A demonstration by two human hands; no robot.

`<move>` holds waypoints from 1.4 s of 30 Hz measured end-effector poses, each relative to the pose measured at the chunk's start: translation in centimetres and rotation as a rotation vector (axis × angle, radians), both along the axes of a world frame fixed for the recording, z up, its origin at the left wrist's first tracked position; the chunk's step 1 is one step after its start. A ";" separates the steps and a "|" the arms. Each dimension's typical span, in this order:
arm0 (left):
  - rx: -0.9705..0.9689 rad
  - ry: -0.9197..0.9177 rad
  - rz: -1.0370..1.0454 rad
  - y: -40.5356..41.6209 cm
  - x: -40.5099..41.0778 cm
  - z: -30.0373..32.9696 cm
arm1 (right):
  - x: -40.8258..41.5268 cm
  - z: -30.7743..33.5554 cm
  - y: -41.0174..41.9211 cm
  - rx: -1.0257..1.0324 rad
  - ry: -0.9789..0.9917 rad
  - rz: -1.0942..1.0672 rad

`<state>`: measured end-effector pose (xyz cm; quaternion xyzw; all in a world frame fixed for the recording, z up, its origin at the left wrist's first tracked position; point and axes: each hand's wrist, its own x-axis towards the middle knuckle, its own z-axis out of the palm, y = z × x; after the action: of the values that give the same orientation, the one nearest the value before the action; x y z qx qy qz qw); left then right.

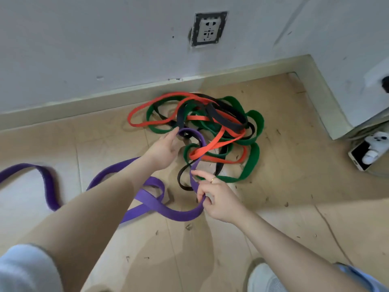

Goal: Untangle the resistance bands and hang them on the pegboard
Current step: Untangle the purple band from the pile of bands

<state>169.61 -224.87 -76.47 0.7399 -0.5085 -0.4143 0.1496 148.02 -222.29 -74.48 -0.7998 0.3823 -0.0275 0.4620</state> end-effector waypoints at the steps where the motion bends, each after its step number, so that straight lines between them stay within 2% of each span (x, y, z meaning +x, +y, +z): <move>1: 0.004 -0.040 -0.032 0.0 0.0 -0.4 | -0.2 -0.2 0.0 0.015 0.051 0.028; 3: -0.009 -0.074 -0.023 -0.6 -0.5 -0.7 | -0.5 -0.2 -0.5 0.062 0.156 0.051; 4: -0.017 -0.081 0.005 -1.0 -0.8 -0.9 | -0.5 -0.2 -0.9 0.102 0.175 -0.005; 5: -0.028 -0.096 0.019 -1.4 -1.1 -1.1 | -0.2 0.1 -1.3 0.156 0.163 -0.100; 8: -0.043 -0.211 -0.058 -2.8 -1.9 -1.6 | 1.4 0.2 -3.0 0.328 0.057 -0.580; 9: -0.049 -0.249 -0.093 -3.2 -2.1 -1.8 | 2.2 0.1 -3.7 0.341 0.063 -0.663; 11: -0.063 -0.307 -0.112 -3.7 -2.6 -2.1 | 3.8 -0.3 -4.6 0.314 0.116 -0.681; 13: -0.091 -0.337 -0.112 -3.8 -2.8 -1.8 | 5.3 -0.5 -5.2 0.317 0.041 -0.792; 16: -0.085 -0.229 -0.075 -2.9 -2.7 -0.7 | 6.4 0.0 -6.1 0.375 -0.154 -1.101; 20: -0.045 -0.249 -0.145 0.1 -1.9 1.0 | 4.8 1.9 -6.8 0.454 -0.341 -1.081; 24: 0.131 -0.241 -0.234 3.0 -0.7 2.2 | 1.8 4.9 -6.9 0.556 -0.472 -1.016; 28: 0.109 -0.359 -0.227 3.8 0.3 4.7 | 0.8 9.7 -6.8 0.828 -0.667 -1.143; 31: 0.148 -0.445 -0.194 4.6 1.4 6.6 | 0.4 14.5 -8.9 1.140 -1.004 -1.238; 32: 0.192 -0.461 -0.198 5.0 1.9 6.9 | 0.2 15.9 -9.8 1.201 -1.111 -1.244; 33: 0.222 -0.469 -0.198 5.4 2.2 7.3 | 0.1 16.8 -10.6 1.187 -1.128 -1.245; 34: 0.228 -0.473 -0.187 5.7 2.4 7.6 | 0.0 16.9 -11.1 1.099 -1.047 -1.262; 37: 0.156 -0.426 -0.143 5.9 1.6 8.4 | 0.0 14.2 -10.7 0.785 -0.602 -1.286; 42: 0.095 -0.357 -0.158 6.9 -0.1 7.6 | 0.6 9.7 -10.4 0.725 -0.284 -1.322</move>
<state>169.53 -217.95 -68.86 0.7657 -0.5634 -0.3103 -0.0109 148.59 -232.70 -64.81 -0.1922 0.7032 -0.2734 0.6276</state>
